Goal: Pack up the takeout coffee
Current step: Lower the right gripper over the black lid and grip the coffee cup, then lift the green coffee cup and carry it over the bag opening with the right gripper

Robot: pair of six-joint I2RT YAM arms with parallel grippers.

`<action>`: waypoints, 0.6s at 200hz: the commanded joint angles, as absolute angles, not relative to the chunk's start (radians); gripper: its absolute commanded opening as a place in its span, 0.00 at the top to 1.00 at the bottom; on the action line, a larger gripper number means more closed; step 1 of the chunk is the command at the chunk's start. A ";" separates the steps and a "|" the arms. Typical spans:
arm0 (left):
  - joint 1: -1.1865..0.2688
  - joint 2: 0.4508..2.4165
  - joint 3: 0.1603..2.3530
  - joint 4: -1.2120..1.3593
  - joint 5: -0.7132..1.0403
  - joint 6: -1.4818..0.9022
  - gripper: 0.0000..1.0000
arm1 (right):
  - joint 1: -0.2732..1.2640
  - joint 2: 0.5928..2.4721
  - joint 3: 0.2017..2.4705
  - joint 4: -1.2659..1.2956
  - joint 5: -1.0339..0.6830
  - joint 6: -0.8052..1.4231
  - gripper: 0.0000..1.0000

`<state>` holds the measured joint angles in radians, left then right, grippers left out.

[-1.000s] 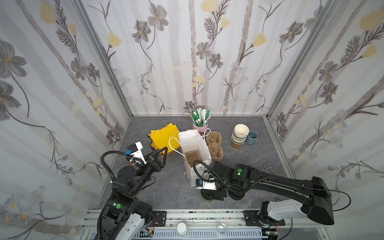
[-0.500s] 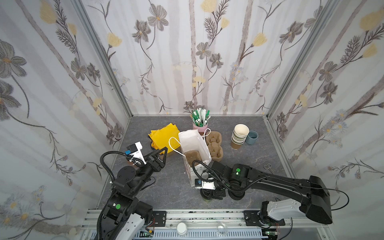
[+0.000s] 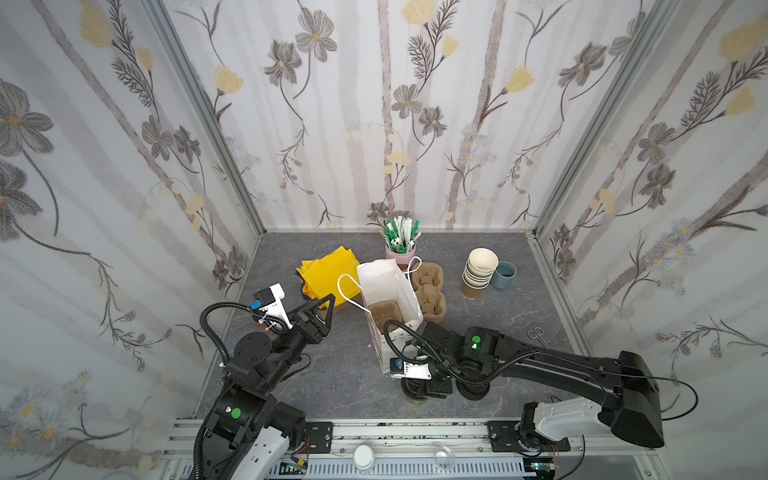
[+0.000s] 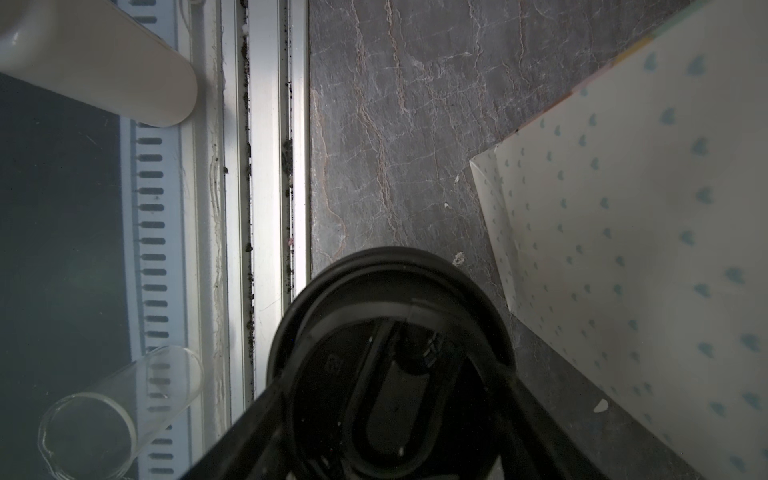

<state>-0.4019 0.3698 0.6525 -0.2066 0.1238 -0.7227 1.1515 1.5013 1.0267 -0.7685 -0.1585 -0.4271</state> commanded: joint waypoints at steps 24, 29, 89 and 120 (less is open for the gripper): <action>-0.400 0.367 0.665 -0.189 0.111 -0.726 0.29 | 1.179 1.480 1.072 -0.801 -0.190 -0.404 0.33; -0.400 0.367 0.666 -0.189 0.109 -0.725 0.29 | 1.187 1.479 1.078 -0.807 -0.193 -0.399 0.33; -0.400 0.372 0.672 -0.189 0.107 -0.736 0.27 | 1.308 1.434 1.169 -0.858 -0.164 -0.230 0.33; -0.400 0.377 0.681 -0.189 0.108 -0.738 0.27 | 1.355 1.436 1.229 -0.897 -0.086 -0.043 0.34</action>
<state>-0.4019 0.3729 0.6659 -0.2073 0.1158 -0.7334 1.3323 1.4349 1.1889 -0.8719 -0.1513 -0.2203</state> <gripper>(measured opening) 0.731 0.669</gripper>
